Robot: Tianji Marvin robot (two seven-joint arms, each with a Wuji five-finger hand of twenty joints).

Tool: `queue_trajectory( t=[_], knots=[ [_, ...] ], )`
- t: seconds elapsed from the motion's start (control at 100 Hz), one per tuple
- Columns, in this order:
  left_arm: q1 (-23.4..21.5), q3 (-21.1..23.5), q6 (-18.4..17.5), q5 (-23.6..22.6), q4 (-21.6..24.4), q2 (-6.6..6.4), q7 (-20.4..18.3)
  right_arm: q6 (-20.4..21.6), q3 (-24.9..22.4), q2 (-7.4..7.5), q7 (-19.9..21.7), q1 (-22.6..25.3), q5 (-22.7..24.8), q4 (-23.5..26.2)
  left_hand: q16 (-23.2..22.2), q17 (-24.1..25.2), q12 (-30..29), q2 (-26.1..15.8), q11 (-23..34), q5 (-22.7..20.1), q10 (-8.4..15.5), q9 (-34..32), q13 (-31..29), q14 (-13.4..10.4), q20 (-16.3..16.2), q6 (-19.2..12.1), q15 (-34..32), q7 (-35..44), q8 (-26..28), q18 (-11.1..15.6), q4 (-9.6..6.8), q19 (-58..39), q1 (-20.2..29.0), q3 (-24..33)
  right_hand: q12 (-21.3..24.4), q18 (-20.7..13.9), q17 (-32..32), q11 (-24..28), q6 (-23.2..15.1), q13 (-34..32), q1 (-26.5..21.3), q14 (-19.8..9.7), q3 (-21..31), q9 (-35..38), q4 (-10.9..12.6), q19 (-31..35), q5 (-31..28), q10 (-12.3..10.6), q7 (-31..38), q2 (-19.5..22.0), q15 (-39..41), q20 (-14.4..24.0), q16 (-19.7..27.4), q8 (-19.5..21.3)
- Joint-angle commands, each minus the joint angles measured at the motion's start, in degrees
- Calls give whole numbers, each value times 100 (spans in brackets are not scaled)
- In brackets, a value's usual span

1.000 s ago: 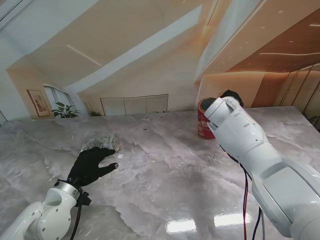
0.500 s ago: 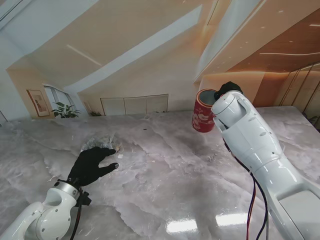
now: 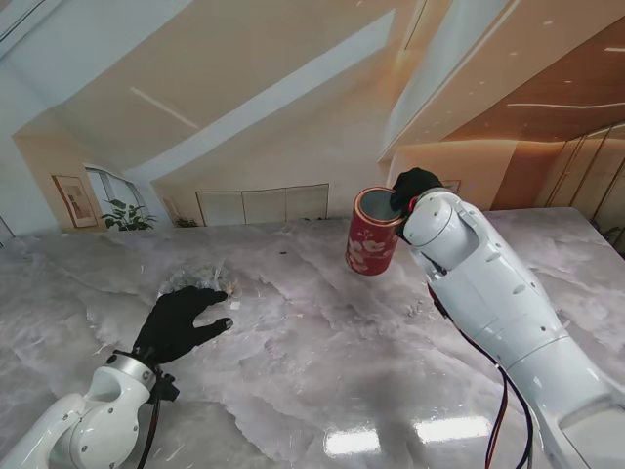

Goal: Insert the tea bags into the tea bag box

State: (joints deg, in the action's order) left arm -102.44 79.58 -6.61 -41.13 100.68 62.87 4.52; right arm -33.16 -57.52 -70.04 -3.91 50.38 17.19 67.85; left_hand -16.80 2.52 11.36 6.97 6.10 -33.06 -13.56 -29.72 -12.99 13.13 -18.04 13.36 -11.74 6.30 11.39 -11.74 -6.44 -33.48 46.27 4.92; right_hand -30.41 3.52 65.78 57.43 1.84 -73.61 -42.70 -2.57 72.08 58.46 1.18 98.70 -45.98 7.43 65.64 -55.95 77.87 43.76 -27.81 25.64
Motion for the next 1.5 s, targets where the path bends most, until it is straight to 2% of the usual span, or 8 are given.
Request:
queue_trajectory(
  t=[0.0,0.24,0.53,1.01,1.14,1.31,1.49],
  knots=[
    [-17,-19,-36,-1,12,16,-88,73,108,-139,57,-1,-135,40,-37,107,54,2,13,110,97,207,40,-106,-12,42,37,-76,-28,12,-132,90,-184,31,-75,-746,192,224,-221,-203,-533,-287,707,424,330,855,-507,557,142,62,198,227,-38,209],
    [-70,27,-22,-53,42,13,-84,150,592,-400,-45,-192,-674,-295,-36,104,55,9,12,104,100,199,39,-99,-14,41,40,-75,-26,16,-131,87,-184,30,-94,-721,193,208,-227,-202,-533,-276,710,438,327,869,-525,553,106,56,199,221,-48,246],
    [-107,68,-17,-74,80,11,-95,260,1008,-696,-224,-373,-1067,-780,-36,106,55,0,6,112,106,204,44,-105,-17,39,41,-78,-26,16,-131,84,-186,30,-117,-708,196,200,-248,-204,-507,-292,725,428,314,886,-505,522,86,63,207,208,-64,299],
    [-159,96,31,-83,127,10,-110,342,1443,-1016,-281,-604,-1284,-1586,-35,106,55,0,7,109,99,201,45,-99,-18,42,43,-79,-26,16,-129,84,-178,26,-41,-671,184,173,-352,-201,-393,-273,678,388,214,853,-420,484,72,105,129,167,-39,265],
    [-166,103,36,-86,131,12,-103,416,1464,-1064,-351,-623,-1298,-1723,-33,110,53,-4,3,114,102,210,50,-108,-14,45,45,-81,-26,16,-128,94,-176,24,157,-574,164,150,-452,-204,-265,-211,662,363,58,752,-360,436,57,128,-34,107,39,108],
    [-163,99,35,-85,128,12,-101,537,1591,-1042,-321,-635,-1134,-1785,-33,106,54,-8,6,113,97,200,51,-104,-9,45,43,-82,-27,15,-128,103,-175,21,317,-475,136,132,-524,-206,-131,-146,642,302,-32,625,-278,390,47,60,-221,45,138,-10],
    [-161,93,34,-72,127,12,-105,615,1702,-1009,-260,-637,-995,-1782,-32,105,52,-8,0,117,91,208,54,-99,-9,53,45,-85,-27,15,-129,105,-168,22,383,-414,110,132,-606,-200,354,-96,578,164,-84,509,-116,345,92,-62,-402,-13,254,-91]
  ],
)
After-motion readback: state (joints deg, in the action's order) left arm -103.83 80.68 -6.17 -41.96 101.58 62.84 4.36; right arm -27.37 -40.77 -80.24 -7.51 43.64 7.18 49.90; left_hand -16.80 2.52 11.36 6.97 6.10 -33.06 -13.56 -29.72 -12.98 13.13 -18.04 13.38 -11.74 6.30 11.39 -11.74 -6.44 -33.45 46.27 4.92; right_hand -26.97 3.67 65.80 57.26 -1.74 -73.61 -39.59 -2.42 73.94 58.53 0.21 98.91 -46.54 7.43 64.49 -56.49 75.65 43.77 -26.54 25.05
